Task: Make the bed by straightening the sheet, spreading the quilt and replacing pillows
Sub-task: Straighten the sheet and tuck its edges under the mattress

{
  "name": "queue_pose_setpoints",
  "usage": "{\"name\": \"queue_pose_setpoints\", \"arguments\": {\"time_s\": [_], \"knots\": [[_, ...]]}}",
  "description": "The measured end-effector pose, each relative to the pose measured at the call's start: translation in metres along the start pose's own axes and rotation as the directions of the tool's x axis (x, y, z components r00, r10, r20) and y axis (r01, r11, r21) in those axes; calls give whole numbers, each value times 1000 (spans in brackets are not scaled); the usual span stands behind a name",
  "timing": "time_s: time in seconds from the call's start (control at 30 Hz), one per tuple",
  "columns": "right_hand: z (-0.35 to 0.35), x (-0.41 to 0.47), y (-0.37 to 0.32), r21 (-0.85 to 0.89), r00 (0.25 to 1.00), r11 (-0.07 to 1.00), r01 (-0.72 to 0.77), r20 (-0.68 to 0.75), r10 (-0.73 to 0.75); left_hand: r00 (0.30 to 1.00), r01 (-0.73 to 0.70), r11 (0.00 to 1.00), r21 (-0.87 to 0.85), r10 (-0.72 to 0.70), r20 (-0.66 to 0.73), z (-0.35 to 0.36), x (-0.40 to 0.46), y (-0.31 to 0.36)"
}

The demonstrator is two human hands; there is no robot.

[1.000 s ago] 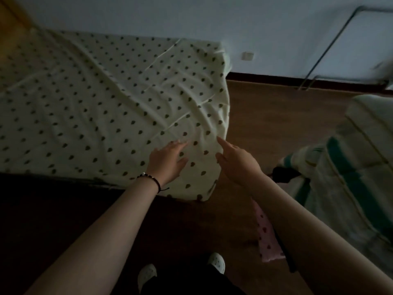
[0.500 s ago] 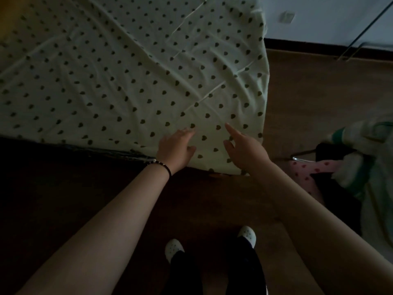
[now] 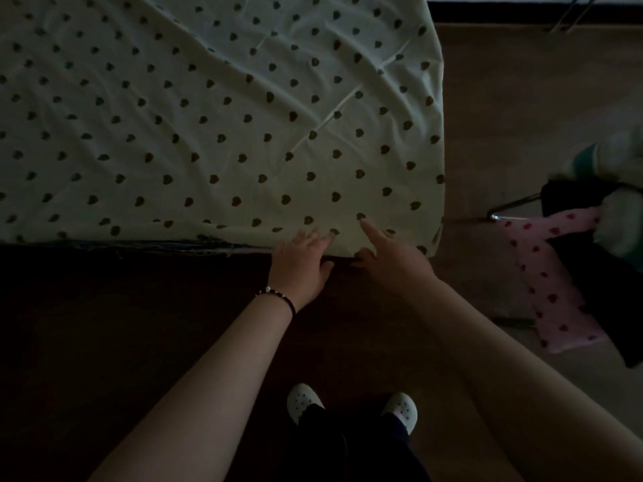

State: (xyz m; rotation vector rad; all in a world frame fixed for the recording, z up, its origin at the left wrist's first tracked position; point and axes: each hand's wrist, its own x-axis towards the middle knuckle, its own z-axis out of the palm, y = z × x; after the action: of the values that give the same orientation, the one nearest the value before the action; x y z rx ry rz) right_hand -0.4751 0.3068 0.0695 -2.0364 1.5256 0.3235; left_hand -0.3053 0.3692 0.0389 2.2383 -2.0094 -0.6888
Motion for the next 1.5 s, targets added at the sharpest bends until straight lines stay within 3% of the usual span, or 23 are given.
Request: {"name": "queue_pose_setpoints", "arguments": {"time_s": [0.33,0.57,0.67,0.77,0.87,0.93,1.07,1.17,1.27,1.4,1.5], "knots": [[121,92,82,-151,992,985,82,-79,-95,1000,-18,998,55,19,-17,152,66,-15],[182,144,134,-341,981,932,122,-103,-166,981,-90,973,213,124,-152,233,106,-30],[190,158,153,-388,974,908,157,-93,-208,925,-148,944,295,237,-296,254,126,-37],[189,174,163,-350,947,919,183,-188,-261,812,-166,934,317,312,-494,266,151,-43],[194,200,173,-408,847,897,169,-406,-344,769,-119,946,302,280,-575,274,179,-41],[199,215,176,-435,804,889,141,-474,-359,733,-108,943,314,289,-616,281,193,-39],[204,232,179,-490,724,863,119,-553,-414,601,-121,937,329,333,-727,289,209,-39],[201,238,187,-527,581,847,72,-668,-465,472,-83,879,470,450,-758,290,212,-41],[193,240,193,-543,466,839,31,-735,-493,484,-94,781,617,578,-657,294,217,-45],[184,236,197,-585,377,811,-9,-753,-539,586,-128,793,596,545,-599,299,218,-37],[182,234,199,-604,321,797,-6,-756,-570,534,-117,778,617,573,-622,295,218,-29]]}}
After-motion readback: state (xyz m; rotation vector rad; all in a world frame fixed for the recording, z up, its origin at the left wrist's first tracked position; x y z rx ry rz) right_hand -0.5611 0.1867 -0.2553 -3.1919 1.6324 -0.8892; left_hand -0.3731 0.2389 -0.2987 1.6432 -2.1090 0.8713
